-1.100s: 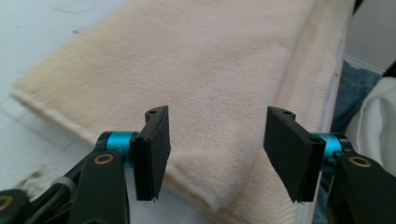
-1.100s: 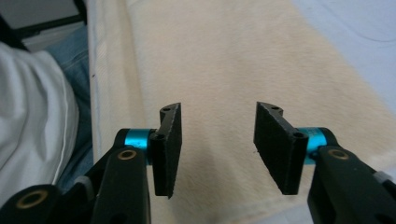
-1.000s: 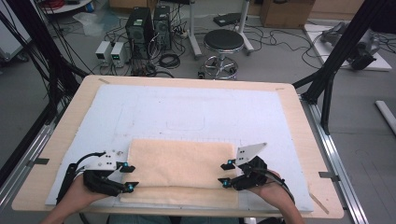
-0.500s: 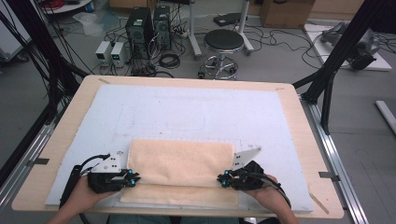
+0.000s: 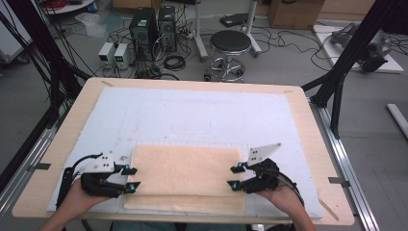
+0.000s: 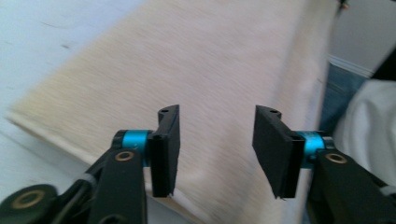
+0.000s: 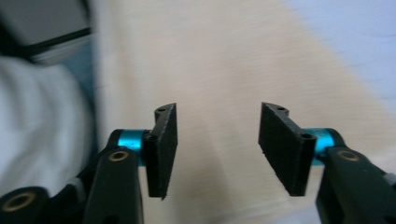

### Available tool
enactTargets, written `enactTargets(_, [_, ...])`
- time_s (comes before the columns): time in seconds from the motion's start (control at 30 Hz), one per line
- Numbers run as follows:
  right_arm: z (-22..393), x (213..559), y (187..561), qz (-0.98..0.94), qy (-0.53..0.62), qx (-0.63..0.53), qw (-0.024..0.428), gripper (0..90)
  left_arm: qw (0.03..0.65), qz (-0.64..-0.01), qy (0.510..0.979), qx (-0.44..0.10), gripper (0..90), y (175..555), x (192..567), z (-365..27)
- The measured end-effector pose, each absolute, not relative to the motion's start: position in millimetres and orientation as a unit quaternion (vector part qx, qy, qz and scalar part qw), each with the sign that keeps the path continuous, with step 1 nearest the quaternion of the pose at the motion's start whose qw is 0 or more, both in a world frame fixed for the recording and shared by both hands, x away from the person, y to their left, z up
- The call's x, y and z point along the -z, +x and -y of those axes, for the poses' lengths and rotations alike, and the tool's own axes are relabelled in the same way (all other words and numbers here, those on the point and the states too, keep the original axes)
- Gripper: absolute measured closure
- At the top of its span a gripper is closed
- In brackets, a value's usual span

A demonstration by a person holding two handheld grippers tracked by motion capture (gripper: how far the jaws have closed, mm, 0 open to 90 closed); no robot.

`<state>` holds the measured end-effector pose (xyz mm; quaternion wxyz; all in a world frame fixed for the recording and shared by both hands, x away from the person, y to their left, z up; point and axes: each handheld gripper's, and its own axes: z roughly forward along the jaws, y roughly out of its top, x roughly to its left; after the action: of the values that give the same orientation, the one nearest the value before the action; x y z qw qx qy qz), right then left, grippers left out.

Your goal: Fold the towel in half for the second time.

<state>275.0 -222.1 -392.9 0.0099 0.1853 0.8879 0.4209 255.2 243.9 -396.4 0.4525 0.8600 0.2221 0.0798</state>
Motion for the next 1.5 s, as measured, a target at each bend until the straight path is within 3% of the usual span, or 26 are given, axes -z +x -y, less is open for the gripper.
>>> enactTargets(0.2, [226.0, 393.8, 319.1, -0.876, 0.261, -0.399, 0.079, 40.4, 0.444, -0.295, 0.837, -0.124, 43.8, 303.4, 405.0, -239.4])
enactTargets(0.27, [228.5, 399.2, 332.2, -0.871, 0.276, -0.399, 0.080, 39.5, 0.436, -0.321, 0.830, -0.135, 41.6, 316.5, 412.5, -240.2])
enactTargets(0.47, [228.9, 423.4, 360.9, -0.875, 0.298, -0.379, 0.048, 37.4, 0.410, -0.365, 0.831, -0.095, 35.9, 343.6, 431.4, -242.3])
enactTargets(0.57, [227.6, 431.6, 366.5, -0.877, 0.301, -0.376, 0.014, 45.2, 0.405, -0.369, 0.834, -0.070, 46.9, 348.3, 435.0, -242.1])
enactTargets(0.7, [229.0, 432.2, 367.0, -0.874, 0.295, -0.385, -0.022, 73.1, 0.416, -0.370, 0.829, -0.043, 71.2, 349.3, 436.2, -242.5])
enactTargets(0.83, [226.6, 427.3, 365.2, -0.884, 0.276, -0.378, -0.002, 79.8, 0.411, -0.354, 0.837, -0.069, 77.5, 346.3, 431.9, -240.1])
enactTargets(1.1, [222.5, 396.7, 397.5, -0.874, 0.292, -0.378, 0.089, 80.0, 0.429, -0.387, 0.801, -0.153, 78.1, 381.3, 413.7, -230.9])
enactTargets(1.33, [219.5, 393.9, 441.7, -0.857, 0.335, -0.373, 0.123, 79.4, 0.410, -0.411, 0.792, -0.189, 77.4, 424.1, 411.3, -218.9])
enactTargets(1.43, [219.1, 404.0, 451.4, -0.855, 0.351, -0.363, 0.120, 69.9, 0.388, -0.407, 0.801, -0.205, 74.7, 434.1, 417.1, -212.3])
enactTargets(1.5, [221.7, 408.3, 453.1, -0.852, 0.364, -0.359, 0.114, 61.8, 0.384, -0.418, 0.798, -0.202, 65.9, 435.7, 419.8, -215.1])
